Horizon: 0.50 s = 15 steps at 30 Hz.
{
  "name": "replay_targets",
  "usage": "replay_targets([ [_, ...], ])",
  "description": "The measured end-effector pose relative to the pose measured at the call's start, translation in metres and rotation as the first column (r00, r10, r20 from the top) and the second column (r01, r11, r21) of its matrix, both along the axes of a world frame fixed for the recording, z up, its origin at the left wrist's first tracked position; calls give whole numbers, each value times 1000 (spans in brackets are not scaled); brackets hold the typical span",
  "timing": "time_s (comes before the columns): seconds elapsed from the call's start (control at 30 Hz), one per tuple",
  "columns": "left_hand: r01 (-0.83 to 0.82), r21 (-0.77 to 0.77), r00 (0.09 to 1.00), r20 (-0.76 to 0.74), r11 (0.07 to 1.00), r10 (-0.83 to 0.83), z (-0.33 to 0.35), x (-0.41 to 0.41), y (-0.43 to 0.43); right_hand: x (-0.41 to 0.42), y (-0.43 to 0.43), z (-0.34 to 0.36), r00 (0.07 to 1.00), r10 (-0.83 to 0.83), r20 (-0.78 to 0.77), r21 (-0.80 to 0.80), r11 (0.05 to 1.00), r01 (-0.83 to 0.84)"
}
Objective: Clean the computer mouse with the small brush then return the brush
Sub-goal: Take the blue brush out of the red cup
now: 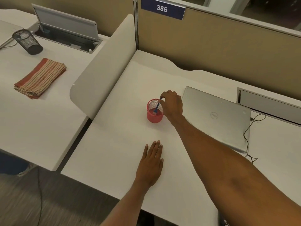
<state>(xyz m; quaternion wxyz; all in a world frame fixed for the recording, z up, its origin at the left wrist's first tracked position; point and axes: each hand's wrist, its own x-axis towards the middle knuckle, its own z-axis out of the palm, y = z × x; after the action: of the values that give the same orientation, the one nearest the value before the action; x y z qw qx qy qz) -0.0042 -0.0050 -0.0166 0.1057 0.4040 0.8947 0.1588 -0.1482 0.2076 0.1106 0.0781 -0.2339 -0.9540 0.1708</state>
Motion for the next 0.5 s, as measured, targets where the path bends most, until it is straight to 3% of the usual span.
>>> replay_targets([
  [0.5,-21,-52,1000,-3,998,21,5,5,6,25,2,17,993,68,-93,-127,989,-80],
])
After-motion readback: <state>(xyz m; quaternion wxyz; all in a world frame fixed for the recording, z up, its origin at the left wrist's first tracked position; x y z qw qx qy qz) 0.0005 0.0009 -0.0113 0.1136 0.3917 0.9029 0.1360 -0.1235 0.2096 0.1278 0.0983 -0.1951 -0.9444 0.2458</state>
